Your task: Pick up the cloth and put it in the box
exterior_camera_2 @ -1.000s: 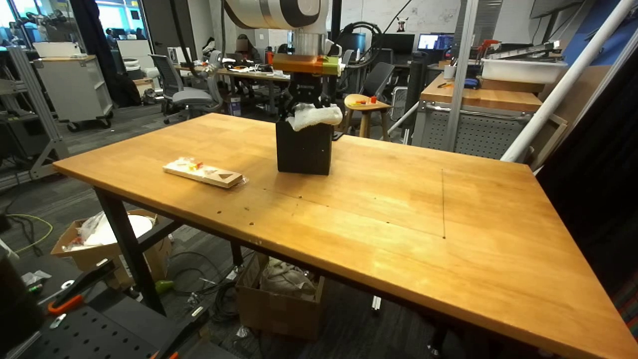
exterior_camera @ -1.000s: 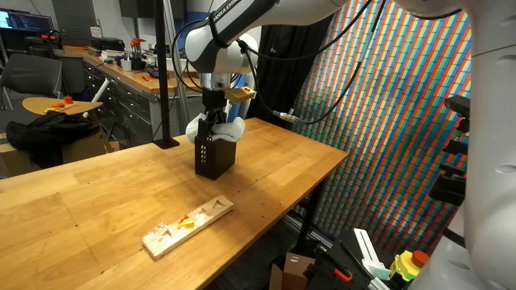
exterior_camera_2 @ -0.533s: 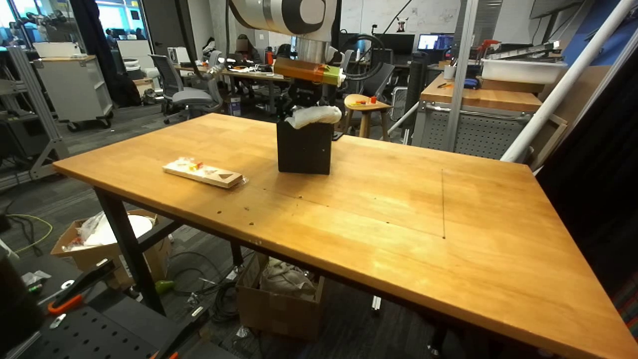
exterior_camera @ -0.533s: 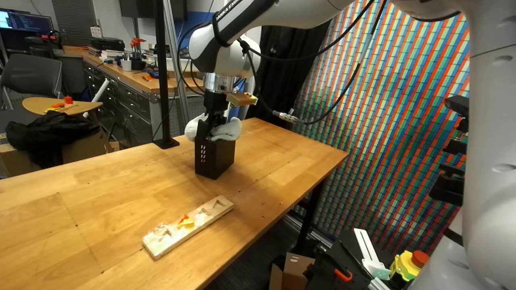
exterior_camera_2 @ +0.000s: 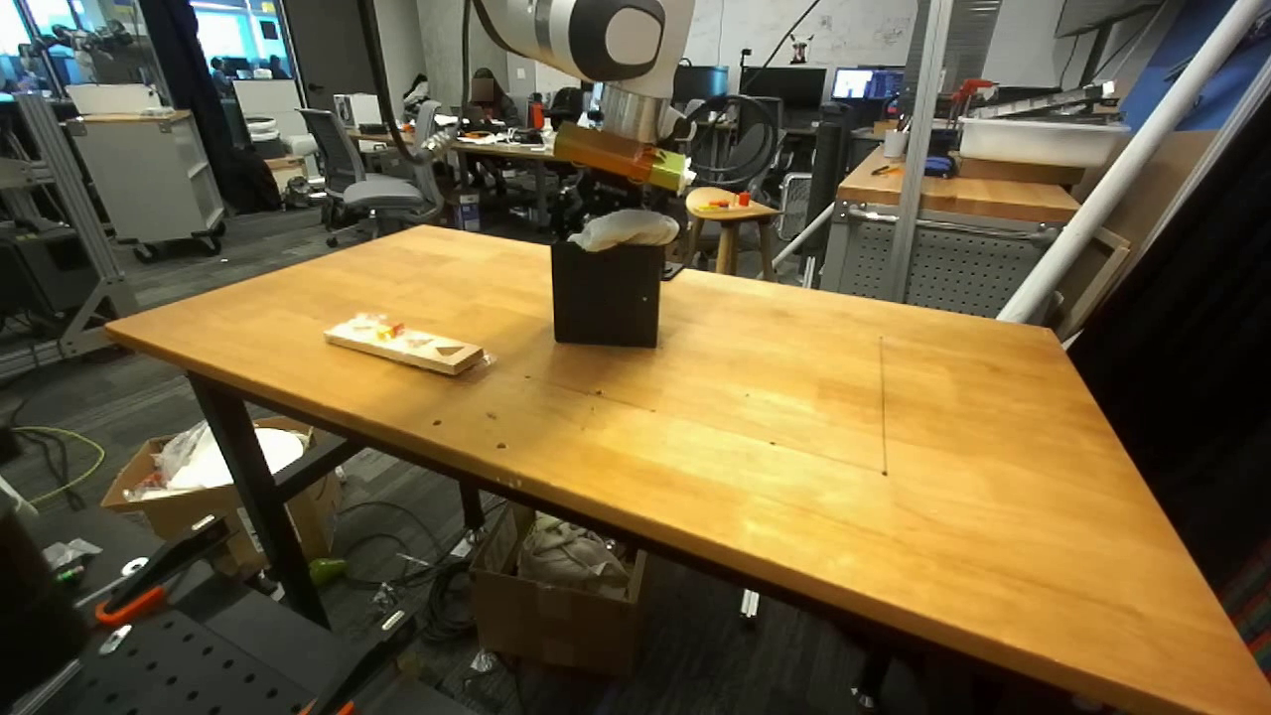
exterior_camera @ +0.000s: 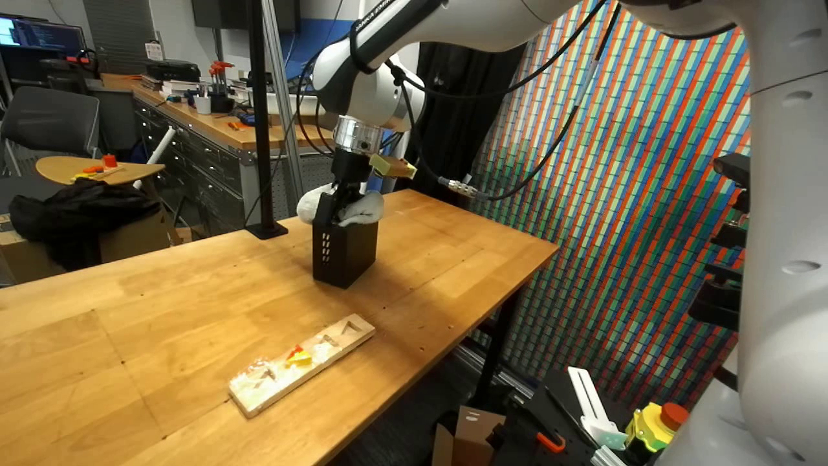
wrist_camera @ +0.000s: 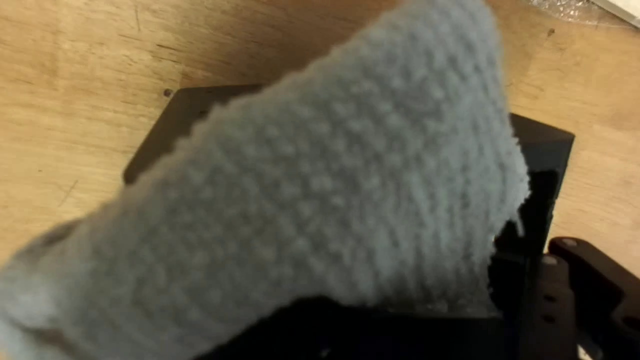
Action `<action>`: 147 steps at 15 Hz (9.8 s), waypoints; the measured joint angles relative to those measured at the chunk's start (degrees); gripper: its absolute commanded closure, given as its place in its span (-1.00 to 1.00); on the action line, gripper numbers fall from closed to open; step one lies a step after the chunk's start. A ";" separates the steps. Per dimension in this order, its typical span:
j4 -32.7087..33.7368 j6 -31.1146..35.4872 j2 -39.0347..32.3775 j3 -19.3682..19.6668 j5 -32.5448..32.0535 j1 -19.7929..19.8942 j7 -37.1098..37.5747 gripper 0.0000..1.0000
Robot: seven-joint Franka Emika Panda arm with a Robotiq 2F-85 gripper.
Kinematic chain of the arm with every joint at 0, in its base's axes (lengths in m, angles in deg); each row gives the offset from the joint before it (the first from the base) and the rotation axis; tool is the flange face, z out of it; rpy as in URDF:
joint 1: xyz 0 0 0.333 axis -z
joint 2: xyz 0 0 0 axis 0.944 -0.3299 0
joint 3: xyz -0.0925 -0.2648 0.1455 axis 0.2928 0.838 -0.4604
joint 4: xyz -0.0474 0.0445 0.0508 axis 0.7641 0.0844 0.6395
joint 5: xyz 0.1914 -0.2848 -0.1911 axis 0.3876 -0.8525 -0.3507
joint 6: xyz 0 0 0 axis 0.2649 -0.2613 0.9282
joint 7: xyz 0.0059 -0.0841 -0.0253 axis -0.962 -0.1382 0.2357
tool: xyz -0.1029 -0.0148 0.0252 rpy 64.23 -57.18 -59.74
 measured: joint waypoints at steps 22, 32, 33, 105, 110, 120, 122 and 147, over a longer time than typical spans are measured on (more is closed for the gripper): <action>-0.64 0.16 5.06 0.61 -8.56 -0.71 -0.74 0.27; -6.17 0.98 10.95 1.15 -9.02 -0.92 0.23 0.49; -7.28 1.16 12.36 1.30 -9.42 -0.94 0.30 0.14; 7.79 -7.44 6.40 1.51 -23.29 -6.18 0.90 0.93; 14.90 -9.71 3.10 1.23 -23.47 -7.66 0.87 0.94; 17.63 -9.53 -3.22 1.13 -23.02 -7.09 0.88 0.94; 17.41 -9.43 -3.51 1.14 -22.83 -6.61 0.88 0.94; 5.24 -0.28 1.57 1.19 -17.21 -3.40 1.92 0.94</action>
